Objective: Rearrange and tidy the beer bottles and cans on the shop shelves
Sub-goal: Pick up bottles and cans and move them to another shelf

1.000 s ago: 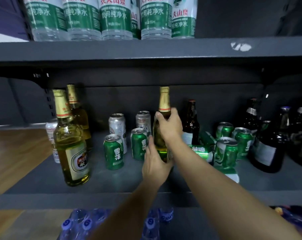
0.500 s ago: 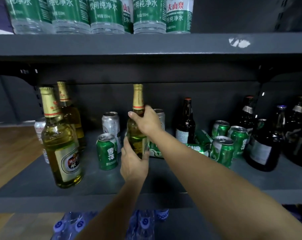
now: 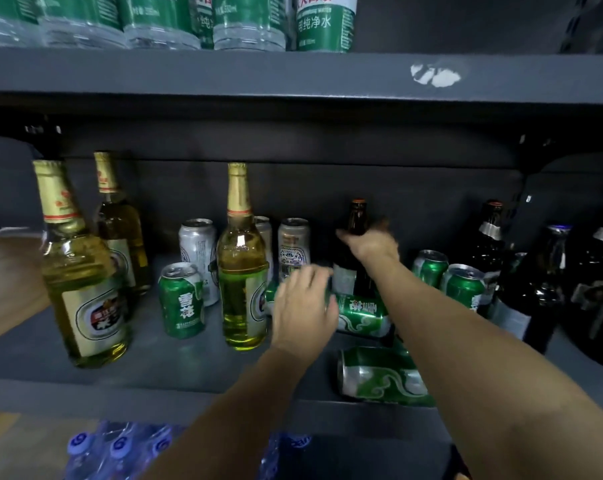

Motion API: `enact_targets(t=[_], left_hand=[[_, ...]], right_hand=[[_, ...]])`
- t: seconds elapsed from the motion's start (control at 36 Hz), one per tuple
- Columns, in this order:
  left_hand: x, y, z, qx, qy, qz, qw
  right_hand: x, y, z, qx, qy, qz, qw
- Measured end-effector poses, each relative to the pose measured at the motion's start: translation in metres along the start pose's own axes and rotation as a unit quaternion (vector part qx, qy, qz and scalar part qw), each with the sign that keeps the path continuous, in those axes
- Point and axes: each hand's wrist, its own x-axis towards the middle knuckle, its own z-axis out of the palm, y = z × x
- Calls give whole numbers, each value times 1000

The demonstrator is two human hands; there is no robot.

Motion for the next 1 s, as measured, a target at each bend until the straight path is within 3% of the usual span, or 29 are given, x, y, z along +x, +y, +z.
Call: enact_targets(t=[0.08, 0.19, 0.58, 0.81, 1.0], left_hand=[[10, 7, 22, 28, -123, -52, 991], [22, 5, 41, 30, -178, -99, 979], [41, 10, 49, 6, -201, -135, 970], [48, 25, 21, -24, -173, -97, 980], [38, 47, -4, -57, -134, -40, 989]], right_hand=[[8, 4, 7, -38, -68, 0, 997], [11, 13, 18, -36, -78, 0, 996], [-14, 14, 10, -4, 25, -40, 999], [-45, -2, -32, 12, 150, -87, 985], [-91, 8, -61, 47, 279, -130, 950]])
